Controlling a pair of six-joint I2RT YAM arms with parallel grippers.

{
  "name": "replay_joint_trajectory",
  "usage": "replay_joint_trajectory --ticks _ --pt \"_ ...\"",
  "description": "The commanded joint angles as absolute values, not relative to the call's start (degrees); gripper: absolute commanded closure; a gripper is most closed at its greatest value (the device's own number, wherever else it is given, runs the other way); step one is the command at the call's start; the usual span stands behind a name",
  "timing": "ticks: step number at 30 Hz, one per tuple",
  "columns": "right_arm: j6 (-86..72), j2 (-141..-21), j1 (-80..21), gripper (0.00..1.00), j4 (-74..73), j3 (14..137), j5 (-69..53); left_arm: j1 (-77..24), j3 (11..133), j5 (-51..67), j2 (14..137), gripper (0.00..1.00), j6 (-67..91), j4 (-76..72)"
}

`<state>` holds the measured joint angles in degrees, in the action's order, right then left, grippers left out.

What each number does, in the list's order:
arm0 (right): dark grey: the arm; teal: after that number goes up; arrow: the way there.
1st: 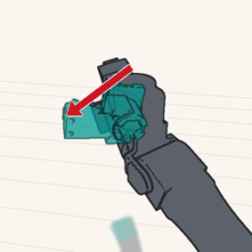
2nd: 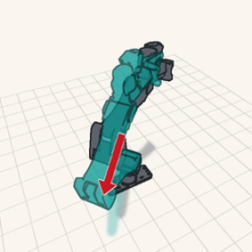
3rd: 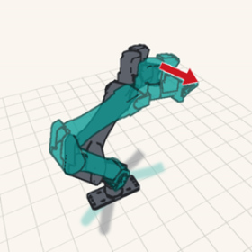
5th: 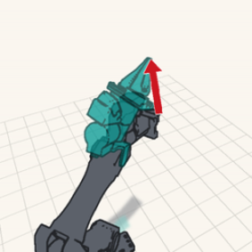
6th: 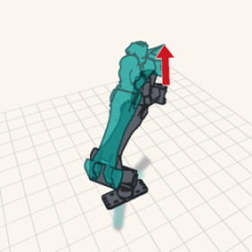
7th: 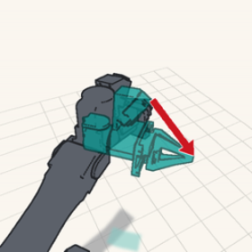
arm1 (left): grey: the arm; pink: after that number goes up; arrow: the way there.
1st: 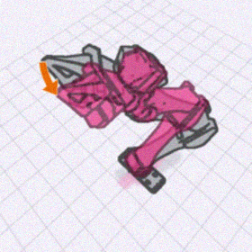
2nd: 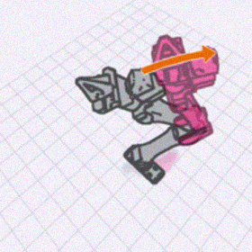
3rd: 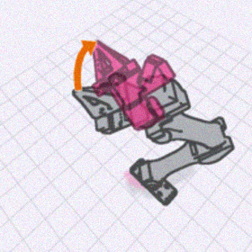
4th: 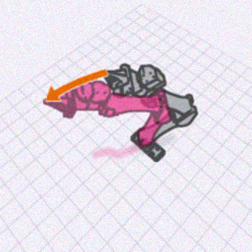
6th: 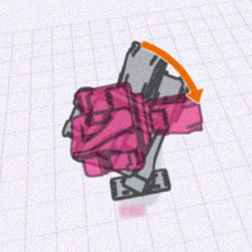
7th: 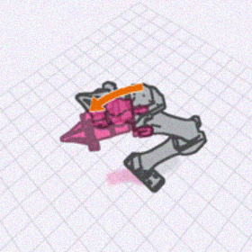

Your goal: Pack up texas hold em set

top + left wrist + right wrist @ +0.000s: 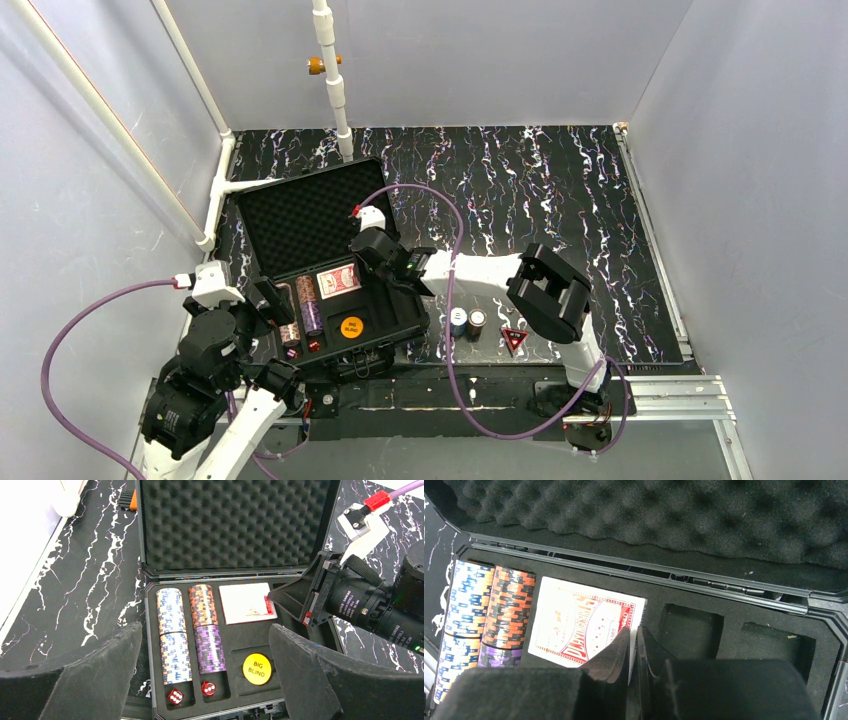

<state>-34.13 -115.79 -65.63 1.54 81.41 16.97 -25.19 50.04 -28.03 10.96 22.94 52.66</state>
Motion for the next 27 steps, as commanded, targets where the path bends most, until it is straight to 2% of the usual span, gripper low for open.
replay_joint_trajectory --ticks 1,12,27 --pt "-31.76 -118.04 -66.36 0.79 -5.14 84.28 18.54 -24.79 49.66 -28.43 11.55 0.02 22.32 51.83" --pt "-26.23 -115.41 -67.56 0.65 -9.59 92.1 16.42 -24.61 49.59 -28.56 11.34 0.02 22.29 51.78" --pt "-28.29 -123.53 -68.29 0.63 -9.5 95.37 9.06 -24.54 49.57 -28.39 11.45 0.02 22.3 51.78"
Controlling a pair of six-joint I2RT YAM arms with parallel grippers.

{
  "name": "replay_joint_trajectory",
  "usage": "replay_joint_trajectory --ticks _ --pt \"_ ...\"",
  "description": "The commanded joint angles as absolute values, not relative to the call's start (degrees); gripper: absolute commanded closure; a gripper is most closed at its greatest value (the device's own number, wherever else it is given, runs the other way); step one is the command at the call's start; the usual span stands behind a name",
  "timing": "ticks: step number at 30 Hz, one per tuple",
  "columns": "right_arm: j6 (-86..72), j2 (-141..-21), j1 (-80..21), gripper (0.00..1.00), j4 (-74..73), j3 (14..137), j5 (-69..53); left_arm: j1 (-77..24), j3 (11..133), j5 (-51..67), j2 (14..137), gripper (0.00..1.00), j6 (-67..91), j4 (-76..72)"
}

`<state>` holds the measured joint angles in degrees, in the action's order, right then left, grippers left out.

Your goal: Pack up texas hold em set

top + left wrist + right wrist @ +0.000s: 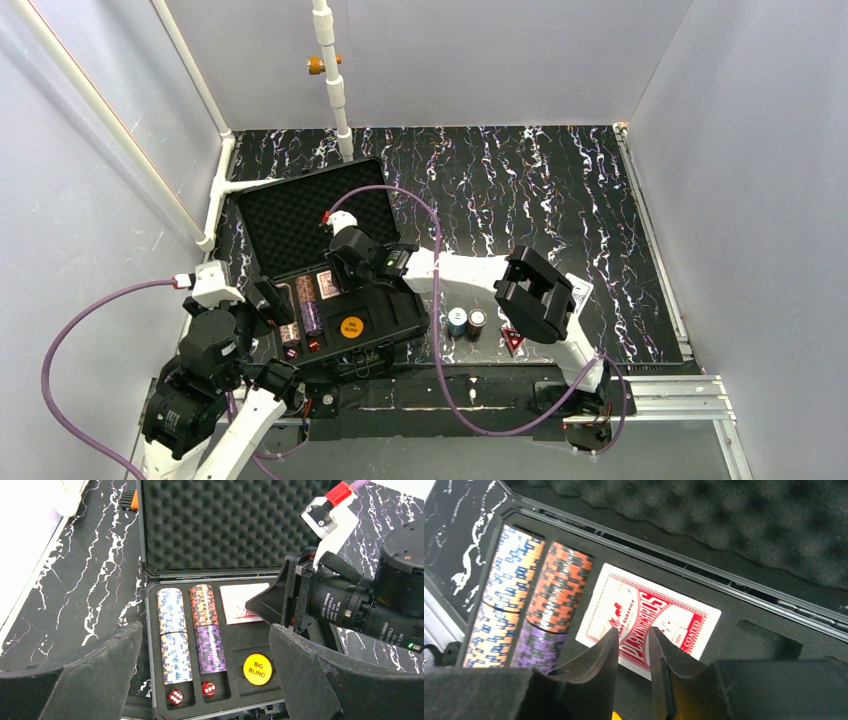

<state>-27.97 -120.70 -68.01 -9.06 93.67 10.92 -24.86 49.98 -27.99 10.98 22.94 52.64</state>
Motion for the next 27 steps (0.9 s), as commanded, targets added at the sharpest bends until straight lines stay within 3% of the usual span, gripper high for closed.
replay_joint_trajectory --ticks 1,9,14,20,27 --pt "-28.46 -124.23 -68.29 0.63 -9.76 95.3 8.98 -24.52 49.52 -28.32 11.58 0.02 22.27 51.78" --pt "-29.46 -125.03 -68.29 0.63 -11.96 95.02 9.78 -24.52 49.4 -27.84 11.35 0.02 21.97 51.49" --pt "-26.85 -122.28 -68.29 0.56 -15.67 99.05 11.58 -24.52 49.31 -27.85 11.24 0.02 21.88 51.45" --pt "-22.95 -116.08 -68.29 0.36 -20.08 102.89 13.55 -24.59 49.22 -27.38 11.51 0.02 21.58 51.23" --pt "-20.84 -105.07 -68.23 0.11 -23.16 97.74 18.81 -24.53 48.63 -26.5 11.71 0.02 20.89 50.56"
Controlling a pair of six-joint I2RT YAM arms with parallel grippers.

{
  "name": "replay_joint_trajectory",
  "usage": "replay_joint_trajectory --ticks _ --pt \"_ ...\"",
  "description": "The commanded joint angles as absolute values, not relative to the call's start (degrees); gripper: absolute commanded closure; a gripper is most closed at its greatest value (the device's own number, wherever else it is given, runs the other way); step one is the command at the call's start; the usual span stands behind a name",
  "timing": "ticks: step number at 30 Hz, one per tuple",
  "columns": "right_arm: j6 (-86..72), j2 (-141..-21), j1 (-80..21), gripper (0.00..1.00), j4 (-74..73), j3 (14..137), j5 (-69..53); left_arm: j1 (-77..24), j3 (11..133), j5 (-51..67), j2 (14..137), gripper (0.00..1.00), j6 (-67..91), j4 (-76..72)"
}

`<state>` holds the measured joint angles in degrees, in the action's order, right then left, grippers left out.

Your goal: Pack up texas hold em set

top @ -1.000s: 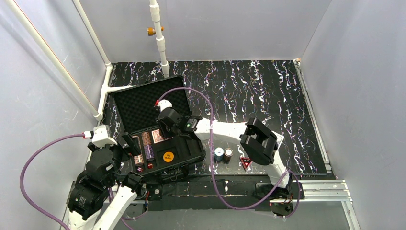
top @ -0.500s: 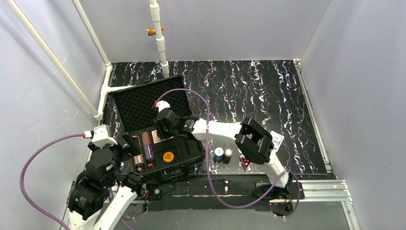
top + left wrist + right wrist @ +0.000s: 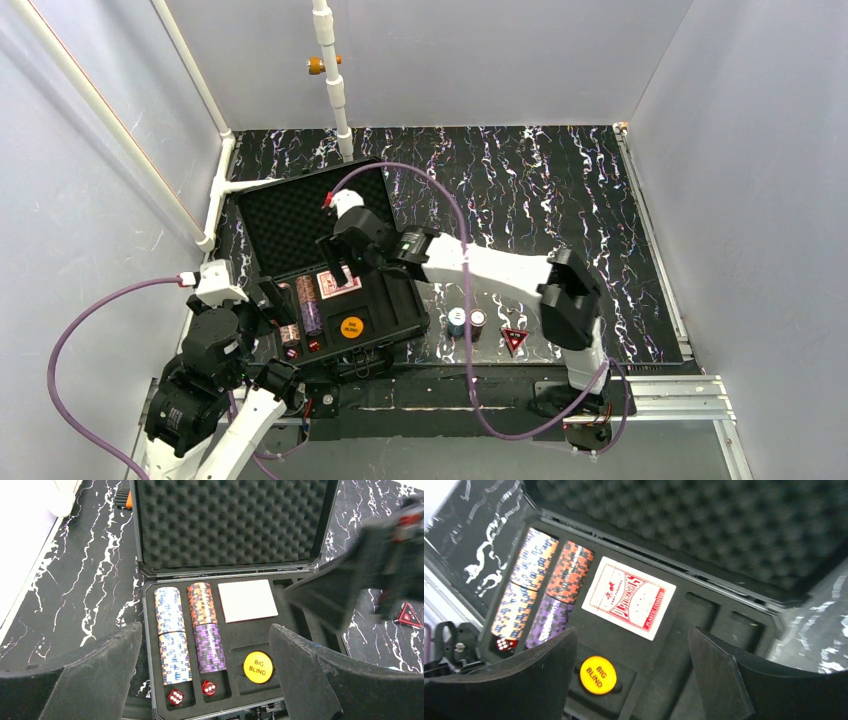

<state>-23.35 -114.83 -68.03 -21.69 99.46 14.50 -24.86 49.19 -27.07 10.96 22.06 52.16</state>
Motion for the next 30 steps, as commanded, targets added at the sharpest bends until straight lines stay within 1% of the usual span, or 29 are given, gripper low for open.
replay_joint_trajectory --ticks 1,3,5,18,24,30 --pt "-20.87 -103.38 -68.24 0.08 -23.47 96.54 19.23 -24.52 48.54 -26.15 11.96 0.02 20.65 50.36" --pt "-20.99 -99.89 -68.29 0.05 -24.03 93.86 20.06 -24.57 48.36 -24.88 12.52 0.02 20.17 49.89" --pt "-21.29 -96.41 -68.25 0.03 -24.53 90.69 21.31 -24.52 48.03 -23.06 13.21 0.02 19.52 49.14" --pt "-26.64 -77.06 -68.21 0.02 -30.41 74.27 31.81 -24.52 47.55 -13.37 20.98 0.02 18.28 46.76" --pt "-28.53 -71.45 -68.23 0.02 -33.48 69.1 39.8 -24.57 47.46 -12.78 21.3 0.02 18.53 46.67" --pt "-30.14 -69.21 -67.57 0.02 -36.73 67.05 45.86 -24.52 47.29 -12.78 21.49 0.02 18.63 46.61"
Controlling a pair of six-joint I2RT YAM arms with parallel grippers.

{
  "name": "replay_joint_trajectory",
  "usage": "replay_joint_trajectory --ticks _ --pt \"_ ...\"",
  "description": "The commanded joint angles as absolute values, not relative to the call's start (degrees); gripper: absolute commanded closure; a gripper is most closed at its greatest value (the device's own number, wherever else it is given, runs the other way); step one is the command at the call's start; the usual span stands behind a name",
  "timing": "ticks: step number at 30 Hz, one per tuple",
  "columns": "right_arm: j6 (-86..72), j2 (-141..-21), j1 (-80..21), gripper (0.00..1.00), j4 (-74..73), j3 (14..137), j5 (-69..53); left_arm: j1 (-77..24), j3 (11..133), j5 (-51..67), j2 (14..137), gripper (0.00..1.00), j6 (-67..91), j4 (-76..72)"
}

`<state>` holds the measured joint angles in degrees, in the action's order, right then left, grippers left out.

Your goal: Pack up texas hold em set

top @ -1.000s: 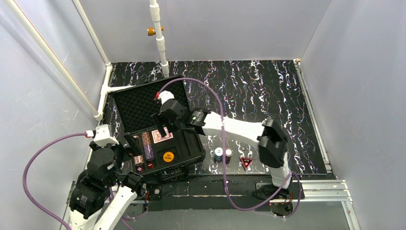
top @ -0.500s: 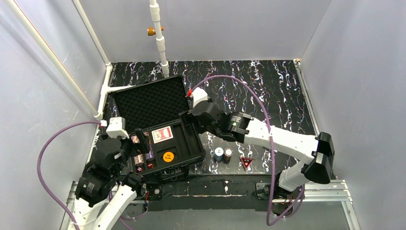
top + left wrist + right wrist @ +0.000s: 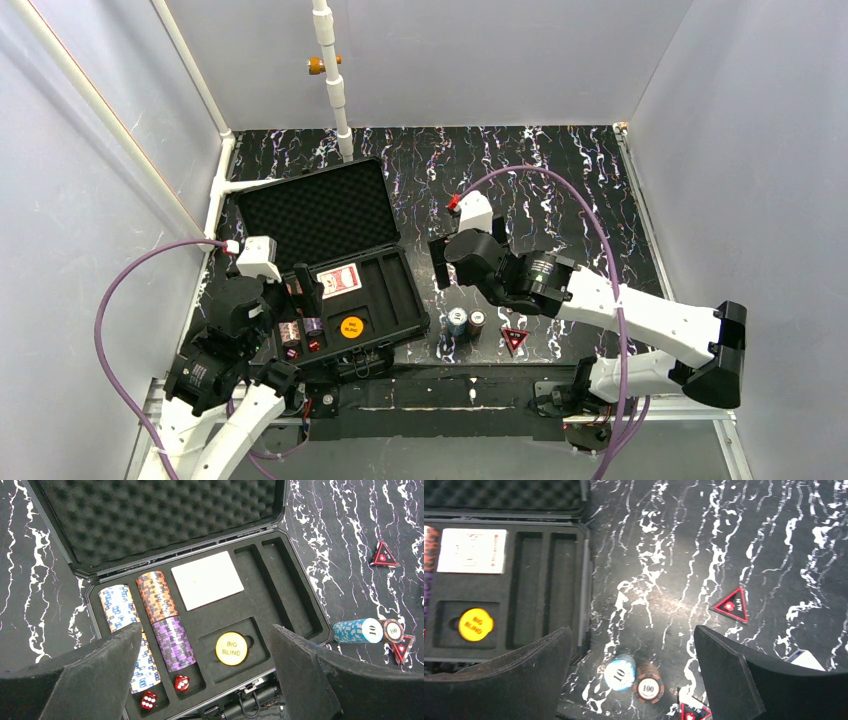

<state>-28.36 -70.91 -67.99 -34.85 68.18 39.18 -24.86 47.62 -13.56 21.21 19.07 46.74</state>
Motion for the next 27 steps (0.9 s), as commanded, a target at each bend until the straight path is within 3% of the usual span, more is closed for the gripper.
replay_joint_trajectory --ticks 1,6,15,27 --pt "-30.28 -69.01 -67.31 0.02 -36.82 66.61 46.47 -24.57 47.22 -12.75 21.54 0.02 18.63 46.58" --pt "-31.29 -68.54 -62.75 0.02 -38.28 65.5 47.51 -24.58 47.05 -13.07 21.63 0.02 18.79 46.61" --pt "-30.37 -70.21 -47.71 0.02 -39.73 63.01 39.12 -24.52 46.91 -13.17 21.3 0.02 18.81 46.5" --pt "-24.08 -80.93 -32.25 0.02 -33.93 57.92 21.0 -24.52 46.58 -13.62 20.23 0.02 18.9 46.49"
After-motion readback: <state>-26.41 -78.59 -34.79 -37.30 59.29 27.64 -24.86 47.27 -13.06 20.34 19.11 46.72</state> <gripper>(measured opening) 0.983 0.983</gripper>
